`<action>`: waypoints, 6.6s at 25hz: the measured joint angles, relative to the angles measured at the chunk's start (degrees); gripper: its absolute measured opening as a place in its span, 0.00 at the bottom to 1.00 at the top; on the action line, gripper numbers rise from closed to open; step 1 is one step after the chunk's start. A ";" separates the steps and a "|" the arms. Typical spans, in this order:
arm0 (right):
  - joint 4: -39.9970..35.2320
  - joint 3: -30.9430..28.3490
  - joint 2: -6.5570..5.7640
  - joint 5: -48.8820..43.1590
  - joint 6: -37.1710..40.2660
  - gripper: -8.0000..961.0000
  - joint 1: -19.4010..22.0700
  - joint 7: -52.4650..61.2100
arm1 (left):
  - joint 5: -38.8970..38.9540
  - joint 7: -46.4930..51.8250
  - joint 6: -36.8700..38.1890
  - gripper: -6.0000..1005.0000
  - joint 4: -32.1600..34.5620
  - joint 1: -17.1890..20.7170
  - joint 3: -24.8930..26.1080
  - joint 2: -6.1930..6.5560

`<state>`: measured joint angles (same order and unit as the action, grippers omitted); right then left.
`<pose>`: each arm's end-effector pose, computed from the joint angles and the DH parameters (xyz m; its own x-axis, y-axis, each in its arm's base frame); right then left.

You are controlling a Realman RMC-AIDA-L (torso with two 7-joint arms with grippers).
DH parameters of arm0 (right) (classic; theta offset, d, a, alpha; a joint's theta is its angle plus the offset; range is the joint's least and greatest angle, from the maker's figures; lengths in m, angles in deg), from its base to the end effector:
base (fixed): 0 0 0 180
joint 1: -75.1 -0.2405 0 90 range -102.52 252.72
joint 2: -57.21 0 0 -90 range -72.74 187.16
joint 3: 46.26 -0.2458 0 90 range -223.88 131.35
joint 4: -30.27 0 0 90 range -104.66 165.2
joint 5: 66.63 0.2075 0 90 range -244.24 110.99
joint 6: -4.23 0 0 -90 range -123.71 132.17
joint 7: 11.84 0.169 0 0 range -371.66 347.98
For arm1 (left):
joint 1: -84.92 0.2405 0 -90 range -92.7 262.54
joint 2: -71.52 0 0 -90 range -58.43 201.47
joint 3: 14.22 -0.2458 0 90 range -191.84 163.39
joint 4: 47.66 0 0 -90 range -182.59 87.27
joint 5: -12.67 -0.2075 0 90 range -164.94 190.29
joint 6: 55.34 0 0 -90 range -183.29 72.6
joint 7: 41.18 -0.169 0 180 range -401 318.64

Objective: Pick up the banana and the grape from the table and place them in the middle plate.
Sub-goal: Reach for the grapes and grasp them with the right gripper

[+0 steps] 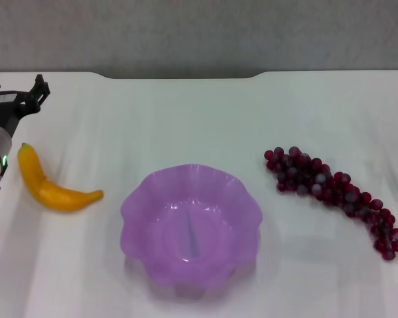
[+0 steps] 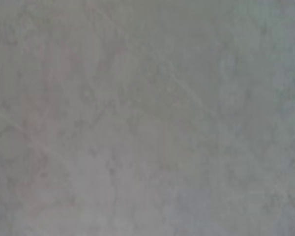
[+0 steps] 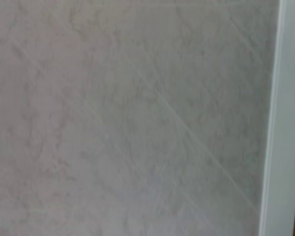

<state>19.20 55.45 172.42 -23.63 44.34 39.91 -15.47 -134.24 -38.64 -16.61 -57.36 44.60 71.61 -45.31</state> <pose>0.3408 0.4298 0.0411 0.7421 -0.1537 -0.6524 -0.6398 0.1274 -0.7579 -0.3049 0.4533 0.0273 0.6991 0.1238 0.7042 0.7031 0.0597 -0.7085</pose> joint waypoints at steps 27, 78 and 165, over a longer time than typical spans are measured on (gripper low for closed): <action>0.01 -5.17 -0.04 -0.09 3.26 0.93 -0.39 0.19 | 0.70 -5.27 -1.80 0.89 0.53 -1.83 1.14 0.58; -13.90 18.21 -0.02 -1.52 -21.52 0.93 1.10 4.86 | 0.40 -9.45 -13.12 0.89 -4.93 -1.52 4.99 0.88; -26.44 1.46 -0.16 -24.84 -55.63 0.79 4.63 1.47 | 0.42 -10.79 -14.66 0.89 -5.07 -0.27 5.35 0.60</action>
<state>-7.24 56.92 172.26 -48.46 -11.29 44.54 -14.00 -133.83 -49.43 -31.27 -62.43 44.33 76.96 -44.72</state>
